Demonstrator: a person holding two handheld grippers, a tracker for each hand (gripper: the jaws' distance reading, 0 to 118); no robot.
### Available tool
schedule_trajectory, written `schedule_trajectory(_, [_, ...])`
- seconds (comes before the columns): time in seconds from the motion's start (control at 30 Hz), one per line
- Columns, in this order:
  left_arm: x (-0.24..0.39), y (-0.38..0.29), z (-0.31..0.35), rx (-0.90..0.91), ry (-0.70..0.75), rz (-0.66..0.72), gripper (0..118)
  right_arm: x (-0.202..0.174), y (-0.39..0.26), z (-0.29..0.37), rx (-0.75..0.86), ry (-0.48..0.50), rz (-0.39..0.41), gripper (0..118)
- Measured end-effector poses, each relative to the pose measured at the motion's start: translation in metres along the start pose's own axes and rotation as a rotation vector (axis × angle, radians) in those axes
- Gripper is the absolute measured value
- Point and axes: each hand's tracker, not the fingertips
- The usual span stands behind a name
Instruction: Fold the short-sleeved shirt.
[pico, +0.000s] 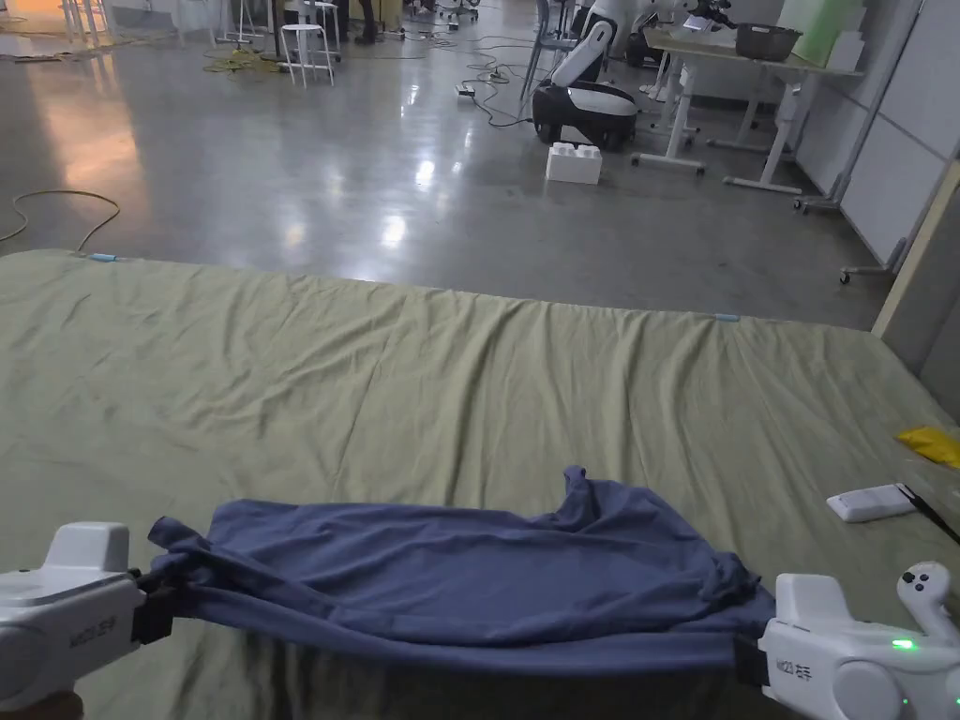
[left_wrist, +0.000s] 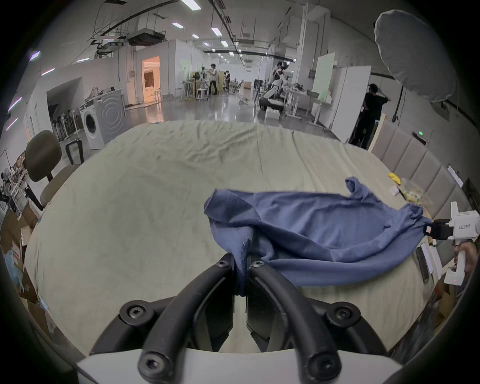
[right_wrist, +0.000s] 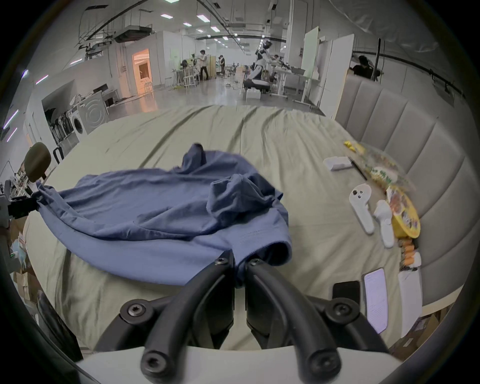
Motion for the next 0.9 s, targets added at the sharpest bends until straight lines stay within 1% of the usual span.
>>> schedule_trajectory(0.13, [-0.01,0.007,0.026,0.034,-0.026,0.012,7,0.006,0.002,0.031,0.021,0.009,-0.003,7])
schedule_trajectory(0.23, [-0.015,-0.003,0.042,0.039,-0.032,0.021,7,0.005,-0.01,0.046,0.02,0.019,0.004,7])
schedule_trajectory(0.3, [-0.017,-0.017,0.051,0.03,-0.034,0.024,7,0.002,-0.023,0.051,0.004,0.023,0.018,7])
schedule_trajectory(0.47, [-0.024,-0.078,0.06,-0.066,-0.017,0.052,7,-0.008,-0.074,0.057,-0.064,0.021,0.033,7])
schedule_trajectory(0.53, [-0.027,-0.104,0.06,-0.114,0.007,0.047,7,-0.012,-0.098,0.054,-0.099,0.021,0.041,7])
schedule_trajectory(0.67, [-0.034,-0.147,0.045,-0.198,0.024,0.08,7,-0.02,-0.139,0.035,-0.182,0.018,0.039,7])
schedule_trajectory(0.8, [-0.034,-0.166,0.029,-0.242,0.046,0.085,7,-0.021,-0.161,0.013,-0.222,0.011,0.019,7])
schedule_trajectory(0.9, [-0.029,-0.172,0.018,-0.263,0.059,0.075,7,-0.024,-0.168,0.003,-0.223,0.007,0.017,7])
